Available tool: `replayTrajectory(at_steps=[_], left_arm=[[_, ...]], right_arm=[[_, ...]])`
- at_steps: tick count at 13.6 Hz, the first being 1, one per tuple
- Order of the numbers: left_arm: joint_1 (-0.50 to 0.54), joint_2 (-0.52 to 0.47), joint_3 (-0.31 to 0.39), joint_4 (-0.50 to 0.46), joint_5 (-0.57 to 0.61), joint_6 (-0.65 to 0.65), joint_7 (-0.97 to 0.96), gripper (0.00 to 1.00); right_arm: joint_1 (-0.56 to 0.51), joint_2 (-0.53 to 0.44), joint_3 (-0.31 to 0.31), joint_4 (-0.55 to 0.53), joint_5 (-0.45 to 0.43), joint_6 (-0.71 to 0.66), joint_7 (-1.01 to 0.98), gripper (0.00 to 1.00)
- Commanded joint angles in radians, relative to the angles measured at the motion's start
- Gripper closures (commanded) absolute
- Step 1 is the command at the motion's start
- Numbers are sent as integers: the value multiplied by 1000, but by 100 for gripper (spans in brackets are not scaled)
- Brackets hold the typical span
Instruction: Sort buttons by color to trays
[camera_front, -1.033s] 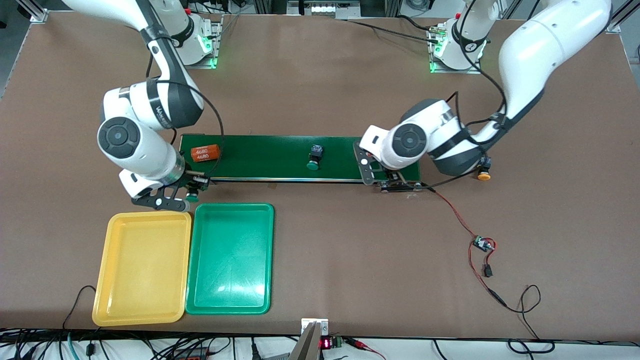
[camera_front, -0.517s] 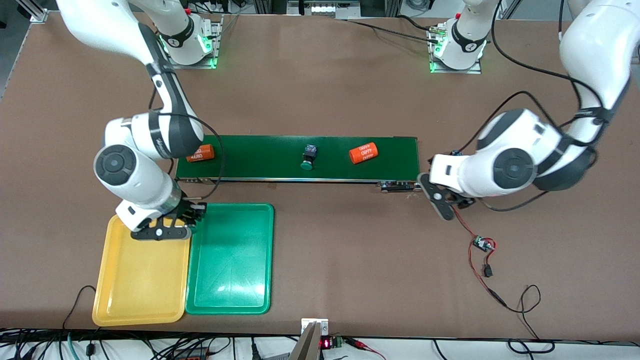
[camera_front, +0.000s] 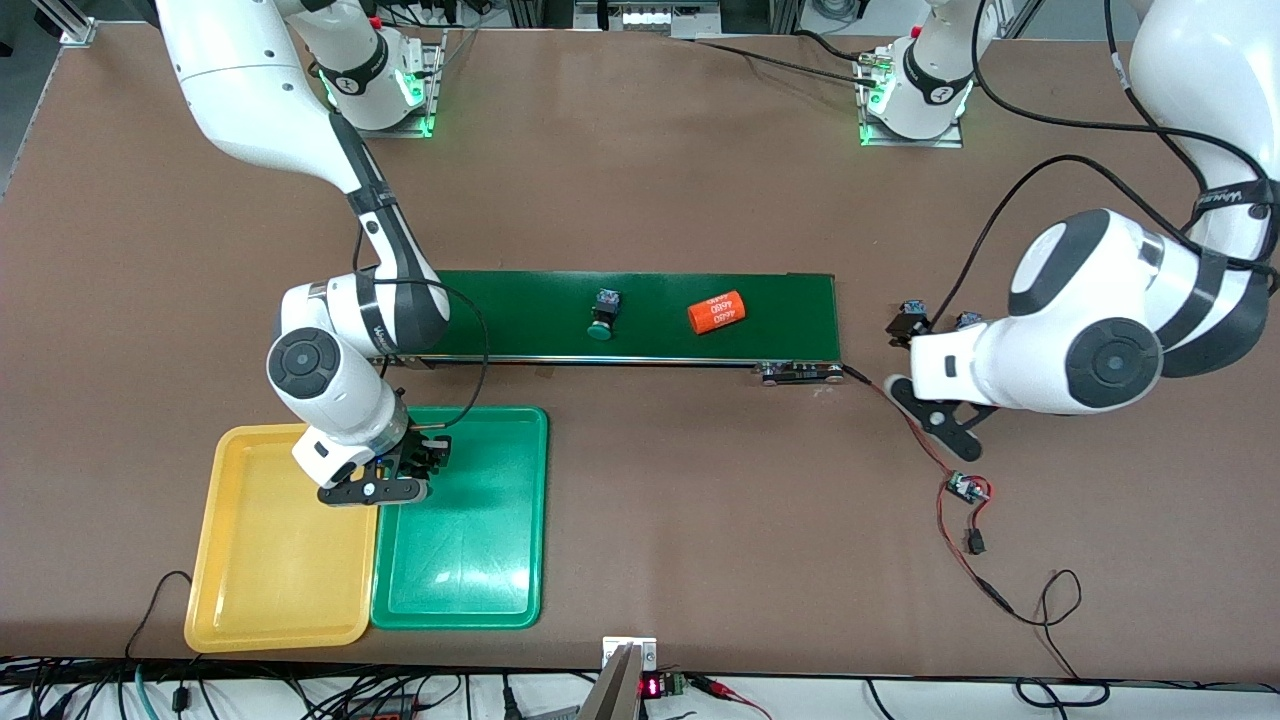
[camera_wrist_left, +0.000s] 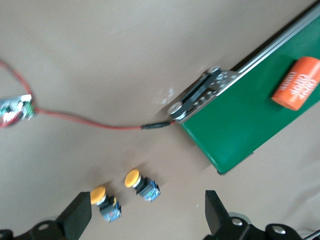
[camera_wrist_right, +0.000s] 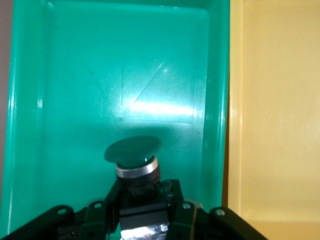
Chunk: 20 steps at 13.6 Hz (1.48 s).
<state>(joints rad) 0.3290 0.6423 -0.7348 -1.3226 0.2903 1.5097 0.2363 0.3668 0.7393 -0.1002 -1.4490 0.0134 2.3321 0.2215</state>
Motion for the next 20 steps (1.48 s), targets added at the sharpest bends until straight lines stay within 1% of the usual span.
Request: replayTrajectory(at_steps=[1, 2, 3, 4, 5, 6, 7, 9, 11, 12, 13, 14, 15, 16, 18, 19, 20], left_arm=[[-105, -85, 211, -26, -57, -11, -69, 0], [-138, -104, 272, -50, -72, 3, -110, 0], [-166, -134, 332, -94, -107, 41, -170, 0], [-194, -182, 395, -169, -147, 105, -225, 0], [-224, -231, 460, -263, -187, 186, -262, 0], [-255, -283, 509, -359, -212, 266, -267, 0], [-289, -335, 549, -462, -212, 349, -269, 0], [-337, -410, 610, -600, -212, 440, -269, 0], [-358, -443, 618, -726, -212, 509, -269, 0], [-363, -447, 624, -798, -212, 588, -272, 0], [-363, -461, 626, -875, -212, 694, -275, 0], [-363, -458, 633, -930, -211, 787, -278, 0], [-363, -443, 661, -941, -209, 805, -279, 0], [-363, -431, 670, -960, -209, 807, -278, 0], [-358, -411, 672, -1015, -212, 900, -308, 0], [-360, -408, 673, -1038, -214, 947, -374, 0], [-364, -397, 673, -1040, -214, 961, -473, 0]], right_arm=[[0, 12, -1, 27, 20, -3, -22, 26], [0, 14, -1, 26, 20, -5, -22, 17], [1, 14, -1, 24, 20, -5, -22, 9], [3, 12, -1, 22, 19, -5, -22, 0], [6, 9, -1, 18, 19, -10, -22, 0], [15, -1, -1, 4, 20, -20, -24, 0], [17, -30, -1, -29, 20, -29, -24, 0], [18, -104, 5, -114, 20, -62, -18, 0], [20, -194, 10, -225, 22, -74, -2, 0], [20, -240, 16, -285, 48, -74, 4, 0], [17, -289, 25, -350, 101, -74, 25, 0], [17, -331, 27, -403, 146, -74, 54, 0], [17, -366, 39, -450, 158, -77, 82, 0], [17, -389, 57, -486, 158, -80, 117, 0], [17, -403, 112, -530, 158, -80, 262, 0], [18, -402, 137, -536, 158, -80, 324, 0], [20, -400, 157, -537, 158, -80, 352, 0]])
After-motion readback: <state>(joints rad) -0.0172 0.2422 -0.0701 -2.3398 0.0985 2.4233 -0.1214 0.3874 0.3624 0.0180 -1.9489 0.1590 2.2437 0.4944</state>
